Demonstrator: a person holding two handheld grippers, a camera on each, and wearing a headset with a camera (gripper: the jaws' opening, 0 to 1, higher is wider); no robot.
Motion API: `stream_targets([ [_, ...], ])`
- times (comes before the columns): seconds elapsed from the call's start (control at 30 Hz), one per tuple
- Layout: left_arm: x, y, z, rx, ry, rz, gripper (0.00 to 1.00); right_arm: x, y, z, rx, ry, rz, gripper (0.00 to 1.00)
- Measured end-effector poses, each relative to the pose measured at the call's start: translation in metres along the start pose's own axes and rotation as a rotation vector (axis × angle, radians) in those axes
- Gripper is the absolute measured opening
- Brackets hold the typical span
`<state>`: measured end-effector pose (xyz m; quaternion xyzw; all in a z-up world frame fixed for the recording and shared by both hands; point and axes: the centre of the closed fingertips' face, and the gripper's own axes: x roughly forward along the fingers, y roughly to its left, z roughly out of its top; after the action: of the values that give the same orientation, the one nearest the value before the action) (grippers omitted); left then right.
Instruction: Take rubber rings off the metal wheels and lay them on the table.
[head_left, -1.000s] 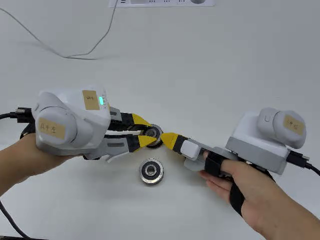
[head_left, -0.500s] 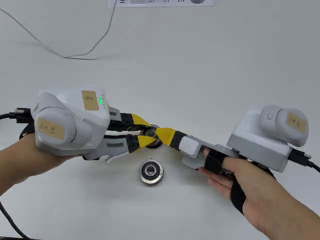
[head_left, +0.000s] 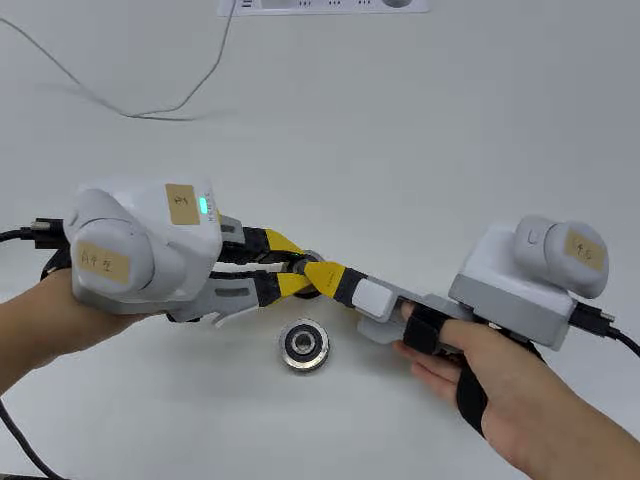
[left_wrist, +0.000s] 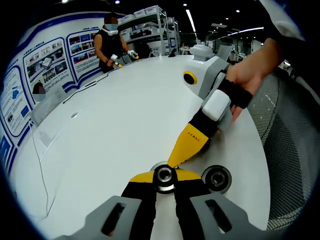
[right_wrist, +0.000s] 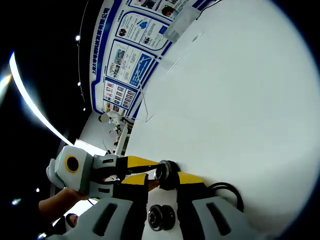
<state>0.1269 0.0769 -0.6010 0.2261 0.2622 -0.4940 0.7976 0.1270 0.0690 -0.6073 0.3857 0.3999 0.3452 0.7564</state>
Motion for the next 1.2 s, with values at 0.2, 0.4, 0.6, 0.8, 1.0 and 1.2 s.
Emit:
stream_targets([
  [0.2,0.0,0.0,0.0,0.004,0.0,0.0,0.13,0.0,0.004,-0.002,0.018,0.007,0.002,0.29],
  [0.4,0.0,0.0,0.0,0.006,0.0,0.0,0.13,0.002,0.009,-0.002,0.021,0.006,-0.001,0.35],
  [0.6,0.0,0.001,0.0,0.007,0.001,0.001,0.13,0.001,0.014,-0.005,0.033,0.013,0.007,0.33],
  [0.8,0.0,0.001,0.0,0.004,0.001,0.002,0.13,0.002,0.011,0.0,0.042,-0.018,0.02,0.34],
  [1.0,0.0,0.002,0.0,0.001,0.0,0.002,0.13,-0.002,0.004,0.003,0.088,-0.024,0.048,0.29],
  [1.2,-0.001,0.001,0.001,0.0,-0.001,0.002,0.13,-0.002,0.006,0.0,0.045,-0.008,0.052,0.25],
])
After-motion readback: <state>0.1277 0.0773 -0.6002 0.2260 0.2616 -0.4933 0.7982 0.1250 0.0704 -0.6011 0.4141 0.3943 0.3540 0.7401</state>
